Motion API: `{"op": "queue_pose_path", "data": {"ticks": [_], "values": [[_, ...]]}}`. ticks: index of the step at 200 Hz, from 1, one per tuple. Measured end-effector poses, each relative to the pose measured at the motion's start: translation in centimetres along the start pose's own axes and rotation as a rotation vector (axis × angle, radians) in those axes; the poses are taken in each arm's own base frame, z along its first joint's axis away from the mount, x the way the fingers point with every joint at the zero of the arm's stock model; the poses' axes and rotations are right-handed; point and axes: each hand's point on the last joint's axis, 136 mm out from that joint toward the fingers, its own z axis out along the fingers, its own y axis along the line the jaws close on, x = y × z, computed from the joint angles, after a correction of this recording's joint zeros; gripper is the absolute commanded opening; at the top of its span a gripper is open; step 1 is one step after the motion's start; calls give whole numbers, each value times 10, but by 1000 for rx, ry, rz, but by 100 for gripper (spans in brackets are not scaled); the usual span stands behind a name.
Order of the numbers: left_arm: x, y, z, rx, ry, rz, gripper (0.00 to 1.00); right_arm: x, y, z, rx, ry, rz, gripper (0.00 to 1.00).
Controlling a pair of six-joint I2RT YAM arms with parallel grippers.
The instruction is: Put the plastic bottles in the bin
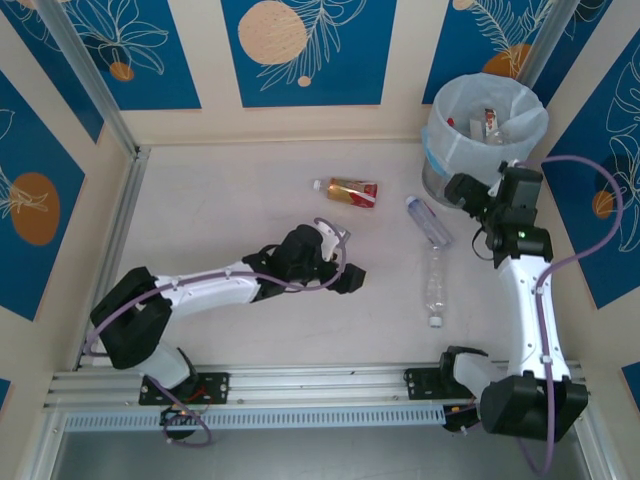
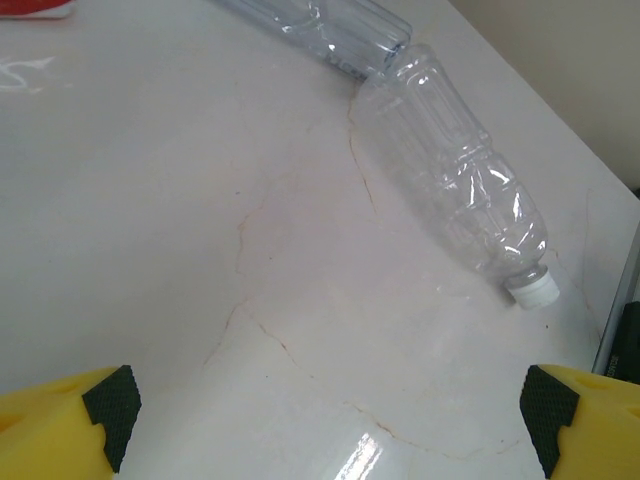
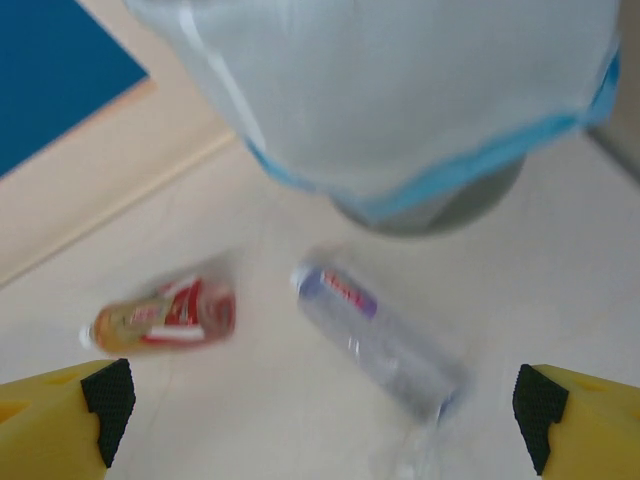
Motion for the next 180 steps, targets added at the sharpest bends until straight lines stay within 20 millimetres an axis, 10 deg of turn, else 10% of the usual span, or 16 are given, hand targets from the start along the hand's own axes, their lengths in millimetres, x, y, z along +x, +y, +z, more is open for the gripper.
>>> {"op": "queue_pose_path", "data": {"ticks": [81, 180], "values": [[10, 1, 15, 13, 56, -32, 99, 161, -57, 25, 182, 476, 87, 100], [14, 4, 15, 1, 59, -34, 99, 203, -72, 45, 278, 563, 138, 100]]}}
